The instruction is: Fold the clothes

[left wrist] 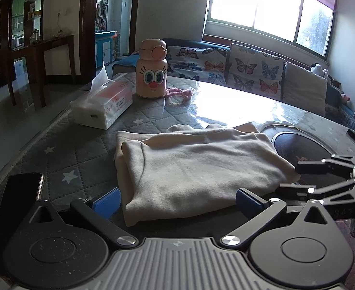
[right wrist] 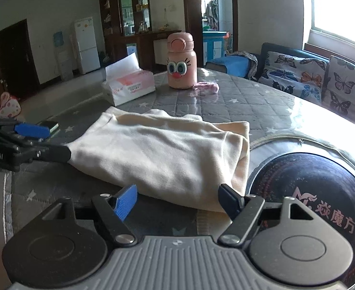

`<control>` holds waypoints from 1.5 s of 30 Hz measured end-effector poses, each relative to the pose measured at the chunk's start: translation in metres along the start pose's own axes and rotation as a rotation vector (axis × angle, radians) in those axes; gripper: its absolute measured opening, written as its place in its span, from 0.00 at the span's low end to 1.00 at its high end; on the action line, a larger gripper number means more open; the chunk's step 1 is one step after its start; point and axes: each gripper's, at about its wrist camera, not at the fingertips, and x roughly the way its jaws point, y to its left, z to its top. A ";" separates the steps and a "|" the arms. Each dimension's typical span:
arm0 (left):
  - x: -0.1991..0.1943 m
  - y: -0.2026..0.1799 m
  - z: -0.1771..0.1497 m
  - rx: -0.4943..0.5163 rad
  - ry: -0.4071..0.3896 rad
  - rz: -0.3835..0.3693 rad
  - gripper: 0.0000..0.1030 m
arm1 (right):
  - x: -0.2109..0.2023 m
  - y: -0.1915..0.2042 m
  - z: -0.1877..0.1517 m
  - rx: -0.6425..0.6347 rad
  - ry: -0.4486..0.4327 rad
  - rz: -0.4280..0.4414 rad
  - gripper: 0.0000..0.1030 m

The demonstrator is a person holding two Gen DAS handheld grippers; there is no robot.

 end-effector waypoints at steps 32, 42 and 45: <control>-0.001 -0.019 -0.009 -0.001 0.032 0.005 1.00 | -0.008 0.002 -0.007 0.023 -0.024 0.009 0.94; -0.008 -0.029 -0.016 0.018 0.034 0.024 1.00 | -0.020 0.011 -0.012 0.016 -0.038 -0.010 1.00; -0.011 -0.031 -0.020 0.018 0.035 0.025 1.00 | -0.023 0.013 -0.015 0.015 -0.037 -0.015 1.00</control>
